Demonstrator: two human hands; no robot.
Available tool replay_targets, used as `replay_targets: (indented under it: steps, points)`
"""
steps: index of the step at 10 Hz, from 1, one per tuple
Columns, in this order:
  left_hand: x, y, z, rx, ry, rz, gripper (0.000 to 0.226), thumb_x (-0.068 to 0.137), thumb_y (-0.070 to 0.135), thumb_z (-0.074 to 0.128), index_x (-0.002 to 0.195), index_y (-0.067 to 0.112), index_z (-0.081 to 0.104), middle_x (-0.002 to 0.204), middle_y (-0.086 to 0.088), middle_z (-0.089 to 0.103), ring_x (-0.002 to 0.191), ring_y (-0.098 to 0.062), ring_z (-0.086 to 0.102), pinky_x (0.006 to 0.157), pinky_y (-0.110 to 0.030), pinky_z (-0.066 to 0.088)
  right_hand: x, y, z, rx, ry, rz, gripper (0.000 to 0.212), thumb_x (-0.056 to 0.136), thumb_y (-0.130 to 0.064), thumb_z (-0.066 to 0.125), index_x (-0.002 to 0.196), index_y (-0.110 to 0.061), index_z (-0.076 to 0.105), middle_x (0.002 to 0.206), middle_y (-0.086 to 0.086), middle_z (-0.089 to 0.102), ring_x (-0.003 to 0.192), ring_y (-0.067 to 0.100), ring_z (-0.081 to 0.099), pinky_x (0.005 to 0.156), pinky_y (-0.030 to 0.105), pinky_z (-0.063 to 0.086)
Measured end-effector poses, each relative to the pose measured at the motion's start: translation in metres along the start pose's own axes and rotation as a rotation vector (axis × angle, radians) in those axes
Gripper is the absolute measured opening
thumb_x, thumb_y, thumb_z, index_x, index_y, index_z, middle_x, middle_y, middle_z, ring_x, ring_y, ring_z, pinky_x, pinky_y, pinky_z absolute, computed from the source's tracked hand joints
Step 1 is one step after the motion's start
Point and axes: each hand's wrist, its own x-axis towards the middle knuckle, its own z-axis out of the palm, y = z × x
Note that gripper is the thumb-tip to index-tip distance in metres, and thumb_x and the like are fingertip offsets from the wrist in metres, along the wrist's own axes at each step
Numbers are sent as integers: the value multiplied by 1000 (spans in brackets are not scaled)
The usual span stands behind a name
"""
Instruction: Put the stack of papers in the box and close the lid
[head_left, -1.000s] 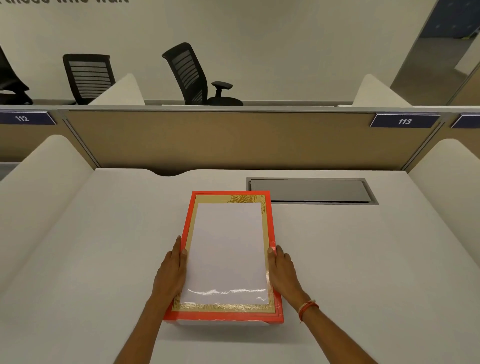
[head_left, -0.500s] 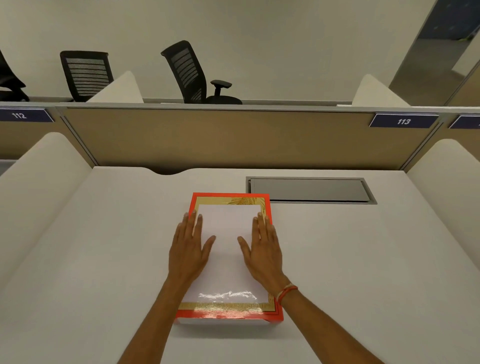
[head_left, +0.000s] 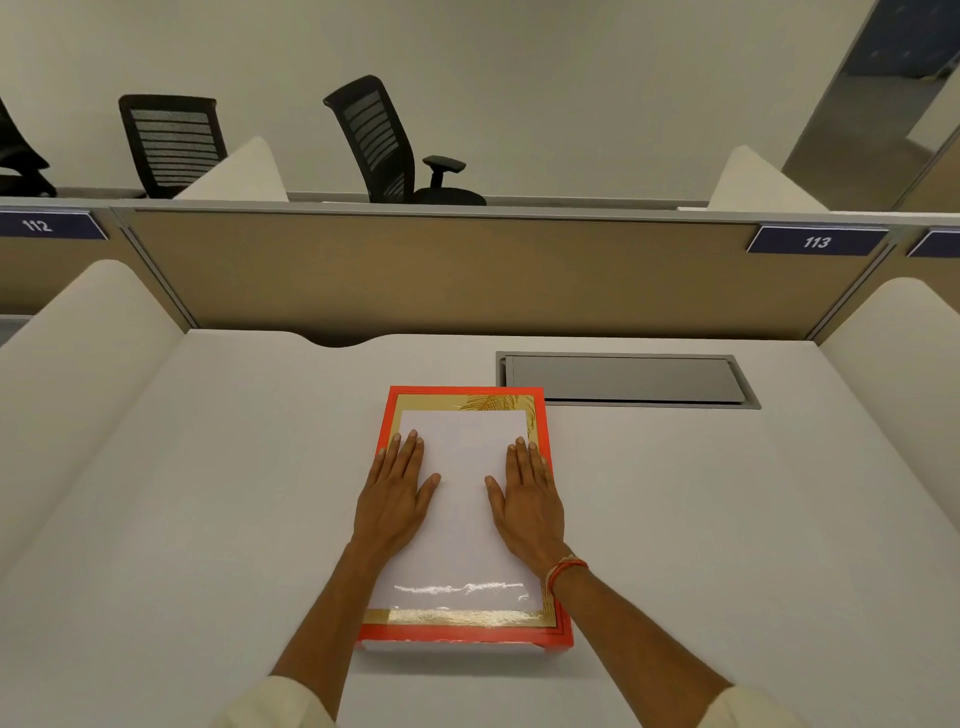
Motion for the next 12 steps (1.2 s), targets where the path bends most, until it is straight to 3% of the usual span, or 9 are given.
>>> replay_targets:
  steps: [5, 9, 10, 12]
  points:
    - [-4, -2, 10, 42, 17, 10, 88, 87, 66, -11, 157, 16, 4, 167, 1, 4, 155, -15, -2, 128, -35, 3, -5, 6, 12, -59, 59, -35, 71, 99, -53, 22, 155, -13, 4, 164, 3, 4, 152, 18, 1, 122, 29, -3]
    - [-4, 1, 11, 77, 18, 22, 92, 85, 67, -14, 157, 14, 5, 167, -1, 6, 155, -19, 2, 128, -38, 5, -5, 5, 11, -85, 54, -33, 72, 98, -54, 20, 155, -13, 3, 164, 4, 2, 152, 18, -1, 122, 30, -3]
    - [-4, 2, 9, 100, 3, 13, 98, 78, 68, -24, 157, 15, -1, 167, -2, -1, 155, -19, -4, 128, -36, 0, -7, 4, 6, -52, 29, -21, 72, 99, -53, 20, 155, -13, 1, 164, 4, 0, 152, 18, -2, 121, 29, -5]
    - [4, 30, 4, 18, 26, -18, 102, 75, 72, -24, 157, 15, -3, 167, -1, -6, 155, -17, -5, 125, -33, -5, -4, 10, -7, -7, 79, -52, 71, 99, -53, 20, 154, -14, -2, 164, 3, -3, 152, 16, -4, 121, 27, -6]
